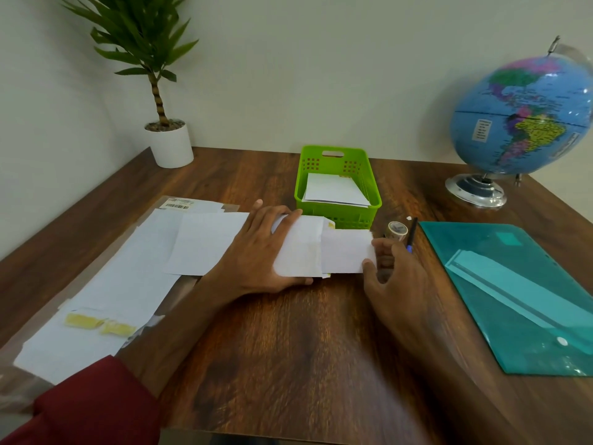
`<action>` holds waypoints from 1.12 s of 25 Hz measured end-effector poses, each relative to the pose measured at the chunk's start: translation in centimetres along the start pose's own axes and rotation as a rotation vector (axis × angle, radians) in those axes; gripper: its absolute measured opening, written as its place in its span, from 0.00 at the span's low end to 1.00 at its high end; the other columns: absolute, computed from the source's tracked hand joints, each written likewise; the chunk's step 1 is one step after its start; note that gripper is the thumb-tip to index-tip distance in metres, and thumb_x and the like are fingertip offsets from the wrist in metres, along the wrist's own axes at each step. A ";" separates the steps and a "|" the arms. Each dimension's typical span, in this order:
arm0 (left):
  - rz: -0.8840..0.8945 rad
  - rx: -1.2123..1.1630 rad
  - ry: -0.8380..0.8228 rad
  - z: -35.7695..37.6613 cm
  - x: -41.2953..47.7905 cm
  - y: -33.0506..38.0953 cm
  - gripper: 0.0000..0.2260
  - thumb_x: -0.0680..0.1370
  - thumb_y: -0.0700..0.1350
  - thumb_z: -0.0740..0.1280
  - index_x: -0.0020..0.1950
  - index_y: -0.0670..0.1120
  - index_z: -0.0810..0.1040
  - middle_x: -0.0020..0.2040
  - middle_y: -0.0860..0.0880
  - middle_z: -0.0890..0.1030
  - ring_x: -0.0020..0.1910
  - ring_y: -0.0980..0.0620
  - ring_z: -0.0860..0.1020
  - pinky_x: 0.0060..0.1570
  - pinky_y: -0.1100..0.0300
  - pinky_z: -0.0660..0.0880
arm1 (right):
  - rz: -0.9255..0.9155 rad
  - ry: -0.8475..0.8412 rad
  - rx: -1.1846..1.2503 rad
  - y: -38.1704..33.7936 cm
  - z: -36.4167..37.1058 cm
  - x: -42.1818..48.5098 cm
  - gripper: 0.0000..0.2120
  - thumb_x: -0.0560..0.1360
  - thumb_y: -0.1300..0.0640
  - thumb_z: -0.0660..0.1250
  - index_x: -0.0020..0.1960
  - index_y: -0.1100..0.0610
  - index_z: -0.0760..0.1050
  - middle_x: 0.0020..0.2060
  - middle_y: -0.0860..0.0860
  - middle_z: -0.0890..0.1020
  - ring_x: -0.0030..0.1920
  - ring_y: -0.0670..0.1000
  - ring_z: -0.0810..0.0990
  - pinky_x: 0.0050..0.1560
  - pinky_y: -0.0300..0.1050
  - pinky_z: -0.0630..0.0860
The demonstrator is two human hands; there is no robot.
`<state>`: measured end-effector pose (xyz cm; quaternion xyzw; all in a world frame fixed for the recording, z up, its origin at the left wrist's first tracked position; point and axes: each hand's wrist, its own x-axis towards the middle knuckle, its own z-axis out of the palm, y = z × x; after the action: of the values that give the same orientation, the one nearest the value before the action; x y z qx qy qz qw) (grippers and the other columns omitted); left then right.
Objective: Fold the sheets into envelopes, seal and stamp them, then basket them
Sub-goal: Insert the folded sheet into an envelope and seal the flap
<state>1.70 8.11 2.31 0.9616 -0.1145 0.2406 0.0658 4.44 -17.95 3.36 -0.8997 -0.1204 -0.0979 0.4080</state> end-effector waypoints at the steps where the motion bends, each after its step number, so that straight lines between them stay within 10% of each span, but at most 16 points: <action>1: -0.001 -0.001 -0.005 0.1 0.0 0.1 0.52 0.66 0.77 0.67 0.79 0.45 0.61 0.73 0.45 0.67 0.74 0.45 0.66 0.79 0.42 0.50 | -0.036 0.000 0.014 -0.1 0.2 -0.1 0.17 0.80 0.57 0.70 0.68 0.54 0.75 0.60 0.47 0.80 0.51 0.40 0.75 0.43 0.22 0.70; 8: -0.012 0.000 -0.034 1.0 0.1 0.7 0.52 0.67 0.76 0.67 0.80 0.46 0.59 0.74 0.45 0.66 0.75 0.46 0.65 0.80 0.44 0.47 | -0.228 0.009 0.084 0.0 1.9 -0.3 0.12 0.78 0.60 0.72 0.61 0.55 0.82 0.57 0.49 0.82 0.53 0.44 0.79 0.54 0.42 0.82; 28: -0.004 -0.044 -0.041 2.0 -0.1 2.5 0.51 0.67 0.76 0.65 0.81 0.47 0.57 0.76 0.44 0.64 0.76 0.46 0.61 0.80 0.46 0.45 | -0.138 -0.098 0.328 -0.6 1.5 -0.6 0.16 0.79 0.65 0.67 0.64 0.52 0.75 0.53 0.40 0.83 0.54 0.35 0.81 0.47 0.31 0.79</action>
<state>1.89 5.37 0.74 0.9649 -0.1194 0.2181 0.0850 3.80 -16.50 2.60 -0.8145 -0.2158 -0.0607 0.5351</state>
